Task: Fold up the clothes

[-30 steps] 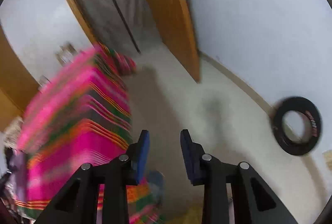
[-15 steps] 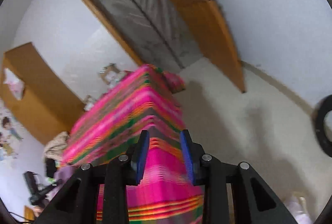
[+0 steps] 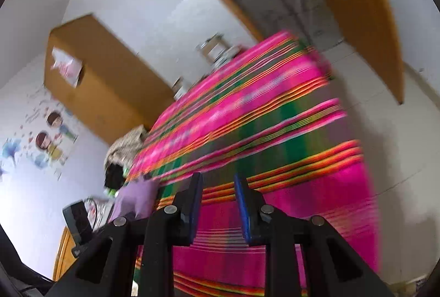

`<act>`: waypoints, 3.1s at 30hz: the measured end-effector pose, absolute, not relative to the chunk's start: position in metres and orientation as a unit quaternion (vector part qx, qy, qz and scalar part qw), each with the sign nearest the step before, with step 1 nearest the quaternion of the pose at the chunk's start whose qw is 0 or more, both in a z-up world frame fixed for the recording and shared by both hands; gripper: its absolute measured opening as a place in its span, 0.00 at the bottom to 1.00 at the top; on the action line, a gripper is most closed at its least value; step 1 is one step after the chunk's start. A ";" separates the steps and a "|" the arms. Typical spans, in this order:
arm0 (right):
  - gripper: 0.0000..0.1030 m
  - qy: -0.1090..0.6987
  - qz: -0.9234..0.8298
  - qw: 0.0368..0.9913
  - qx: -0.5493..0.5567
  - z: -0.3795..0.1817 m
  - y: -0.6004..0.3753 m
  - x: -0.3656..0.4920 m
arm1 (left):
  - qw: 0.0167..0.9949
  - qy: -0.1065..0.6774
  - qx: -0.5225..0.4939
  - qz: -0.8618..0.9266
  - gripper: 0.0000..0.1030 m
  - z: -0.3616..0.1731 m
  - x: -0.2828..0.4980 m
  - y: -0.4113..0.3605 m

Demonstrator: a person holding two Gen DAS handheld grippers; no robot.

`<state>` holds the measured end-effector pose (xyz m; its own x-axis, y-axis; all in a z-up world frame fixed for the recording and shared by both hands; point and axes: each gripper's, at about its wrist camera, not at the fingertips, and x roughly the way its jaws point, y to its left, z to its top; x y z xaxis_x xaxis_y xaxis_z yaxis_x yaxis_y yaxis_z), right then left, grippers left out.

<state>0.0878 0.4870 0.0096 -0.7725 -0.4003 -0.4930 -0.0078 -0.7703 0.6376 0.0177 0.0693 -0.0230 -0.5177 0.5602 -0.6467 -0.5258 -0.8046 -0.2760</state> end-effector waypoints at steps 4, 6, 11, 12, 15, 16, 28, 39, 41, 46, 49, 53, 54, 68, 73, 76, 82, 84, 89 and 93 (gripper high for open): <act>0.25 -0.294 -0.878 0.164 0.340 0.006 0.437 0.066 | 0.293 -0.027 -0.375 0.879 0.18 -0.020 0.024 0.050; 0.25 -0.280 -0.872 0.194 0.351 0.004 0.408 0.056 | 0.274 -0.033 -0.380 0.883 0.18 -0.023 0.025 0.036; 0.25 -0.227 -0.860 0.253 0.380 -0.006 0.338 0.031 | 0.222 -0.057 -0.389 0.892 0.18 -0.029 0.025 0.001; 0.25 -0.214 -0.857 0.267 0.386 -0.007 0.321 0.027 | 0.208 -0.054 -0.385 0.898 0.18 -0.027 0.027 -0.004; 0.25 -0.181 -0.855 0.290 0.390 -0.011 0.285 0.020 | 0.180 -0.058 -0.375 0.908 0.18 -0.022 0.029 -0.021; 0.25 -0.166 -0.855 0.298 0.390 -0.011 0.273 0.019 | 0.172 -0.063 -0.374 0.909 0.18 -0.021 0.029 -0.027; 0.17 -0.073 -0.864 0.296 0.402 -0.012 0.217 -0.012 | 0.161 -0.073 -0.375 0.910 0.18 -0.023 0.018 -0.051; 0.01 -0.094 -0.861 0.262 0.425 -0.024 0.208 -0.072 | 0.151 -0.082 -0.394 0.903 0.18 -0.031 -0.021 -0.057; 0.00 -0.101 -0.858 0.264 0.428 -0.028 0.209 -0.077 | 0.154 -0.084 -0.396 0.902 0.18 -0.034 -0.022 -0.058; 0.00 -0.119 -0.852 0.276 0.429 -0.033 0.214 -0.081 | 0.163 -0.103 -0.398 0.897 0.18 -0.037 -0.026 -0.064; 0.00 -0.155 -0.844 0.282 0.429 -0.030 0.226 -0.078 | 0.163 -0.104 -0.393 0.899 0.18 -0.032 -0.019 -0.066; 0.04 -0.149 -0.856 0.282 0.407 -0.015 0.234 -0.056 | 0.154 -0.100 -0.389 0.903 0.18 -0.029 -0.004 -0.072; 0.04 -0.150 -0.856 0.287 0.403 -0.012 0.235 -0.049 | 0.152 -0.099 -0.388 0.904 0.18 -0.028 -0.001 -0.073; 0.05 -0.062 -0.849 0.351 0.390 -0.021 0.199 0.031 | 0.140 -0.094 -0.383 0.908 0.18 -0.035 0.037 -0.084; 0.05 -0.035 -0.853 0.352 0.384 -0.029 0.190 0.046 | 0.142 -0.103 -0.371 0.912 0.18 -0.043 0.043 -0.088; 0.05 -0.045 -0.856 0.349 0.379 -0.031 0.192 0.049 | 0.140 -0.096 -0.368 0.914 0.19 -0.043 0.045 -0.086; 0.15 -0.039 -0.871 0.327 0.364 -0.010 0.194 0.046 | 0.135 -0.082 -0.370 0.915 0.20 -0.027 0.043 -0.084; 0.34 -0.050 -0.883 0.305 0.353 -0.003 0.202 0.039 | 0.137 -0.080 -0.363 0.918 0.20 -0.020 0.040 -0.082; 0.40 -0.088 -0.901 0.237 0.352 0.004 0.224 0.007 | 0.143 -0.070 -0.359 0.920 0.20 -0.008 0.009 -0.068; 0.33 -0.119 -0.894 0.216 0.374 -0.002 0.235 -0.021 | 0.152 -0.057 -0.369 0.915 0.20 -0.006 -0.021 -0.051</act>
